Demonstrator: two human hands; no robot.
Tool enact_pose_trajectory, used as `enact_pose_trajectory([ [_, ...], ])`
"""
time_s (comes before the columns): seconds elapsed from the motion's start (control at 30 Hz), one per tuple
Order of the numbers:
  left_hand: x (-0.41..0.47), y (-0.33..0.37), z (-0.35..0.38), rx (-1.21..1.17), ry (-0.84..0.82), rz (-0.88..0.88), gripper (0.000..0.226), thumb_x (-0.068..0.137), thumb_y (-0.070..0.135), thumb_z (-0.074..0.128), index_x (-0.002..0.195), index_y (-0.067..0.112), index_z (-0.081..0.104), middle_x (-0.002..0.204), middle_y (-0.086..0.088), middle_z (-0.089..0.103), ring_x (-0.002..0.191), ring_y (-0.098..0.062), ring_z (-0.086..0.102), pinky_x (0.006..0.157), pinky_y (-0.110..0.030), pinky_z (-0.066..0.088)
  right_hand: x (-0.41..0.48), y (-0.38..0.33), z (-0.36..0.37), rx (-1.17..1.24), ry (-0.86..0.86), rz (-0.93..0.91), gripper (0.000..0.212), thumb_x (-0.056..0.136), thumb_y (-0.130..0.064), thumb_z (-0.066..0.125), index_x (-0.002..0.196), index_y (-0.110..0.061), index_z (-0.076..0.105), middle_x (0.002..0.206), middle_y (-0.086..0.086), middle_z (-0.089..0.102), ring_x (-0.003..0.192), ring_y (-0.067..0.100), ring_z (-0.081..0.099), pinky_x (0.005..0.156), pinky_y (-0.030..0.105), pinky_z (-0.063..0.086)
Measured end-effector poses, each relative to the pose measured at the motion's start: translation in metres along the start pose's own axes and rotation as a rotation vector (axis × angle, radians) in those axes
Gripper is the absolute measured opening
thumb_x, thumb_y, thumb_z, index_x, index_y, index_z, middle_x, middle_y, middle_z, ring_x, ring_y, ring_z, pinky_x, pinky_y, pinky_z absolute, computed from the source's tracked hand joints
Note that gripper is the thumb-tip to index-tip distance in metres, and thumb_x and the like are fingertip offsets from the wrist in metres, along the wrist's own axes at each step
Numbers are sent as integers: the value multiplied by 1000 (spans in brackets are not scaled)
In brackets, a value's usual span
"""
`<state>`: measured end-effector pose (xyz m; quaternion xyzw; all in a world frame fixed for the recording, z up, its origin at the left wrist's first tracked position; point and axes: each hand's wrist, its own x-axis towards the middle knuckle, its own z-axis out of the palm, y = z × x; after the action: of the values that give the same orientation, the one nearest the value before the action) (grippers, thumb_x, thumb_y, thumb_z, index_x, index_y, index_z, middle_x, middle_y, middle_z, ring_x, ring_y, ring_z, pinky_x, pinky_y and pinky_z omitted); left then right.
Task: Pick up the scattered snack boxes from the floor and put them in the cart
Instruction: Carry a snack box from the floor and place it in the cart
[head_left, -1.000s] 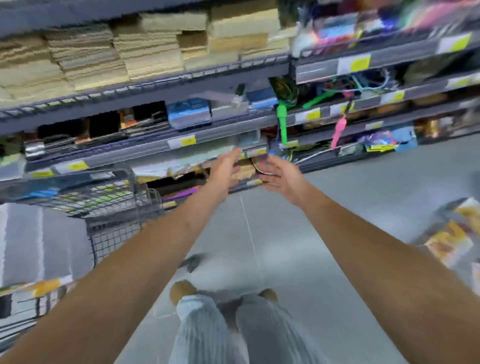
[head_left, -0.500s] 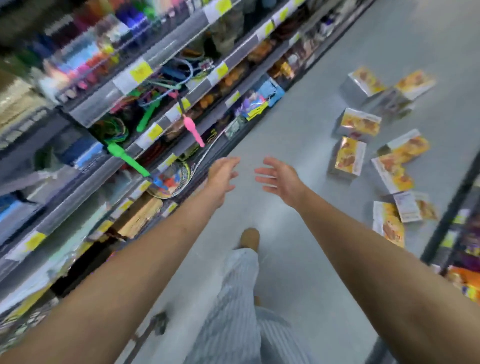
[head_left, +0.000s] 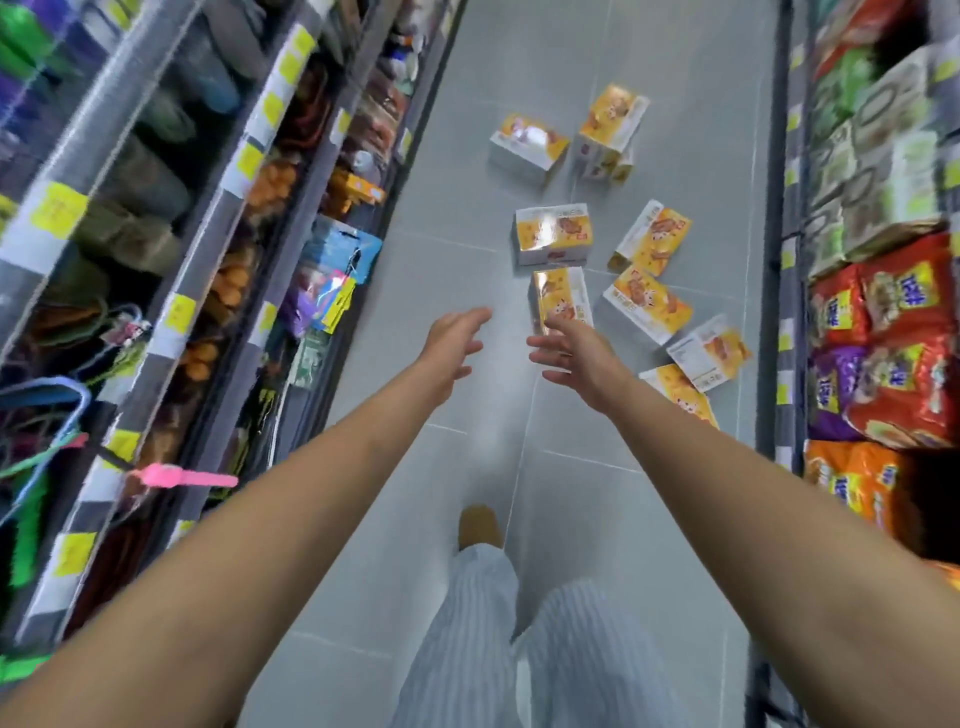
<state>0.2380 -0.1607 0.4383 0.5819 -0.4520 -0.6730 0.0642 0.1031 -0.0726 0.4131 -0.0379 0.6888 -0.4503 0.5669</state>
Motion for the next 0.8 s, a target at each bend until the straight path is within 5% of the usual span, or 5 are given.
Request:
enact_pose_trajectory([
  [0.3,88,87,106,136,-109,-54,44,95,36,50,133,13,46,136,-2,50,123,-21,51,95,-37,37,85,-56,-97,115,148,47,24,91,-41,55,105,-22,60,90,-3,69,77,12,62,70,30,44],
  [0.47,149,133,163,178,-119,-115,41,95,35,50,132,17,48,117,2,50,116,-19,51,99,-37,36,148,-99,-147,100,204,100,13,93,-39,53,88,-27,57,91,-2,66,78,13,60,71,30,42],
  [0.8,288,133,237,193,-56,-240,42,97,27,48,138,16,46,114,1,54,85,-7,51,71,-23,38,300,-122,-196,51,206,181,13,95,-30,53,96,-19,59,94,1,62,75,10,55,64,26,40],
])
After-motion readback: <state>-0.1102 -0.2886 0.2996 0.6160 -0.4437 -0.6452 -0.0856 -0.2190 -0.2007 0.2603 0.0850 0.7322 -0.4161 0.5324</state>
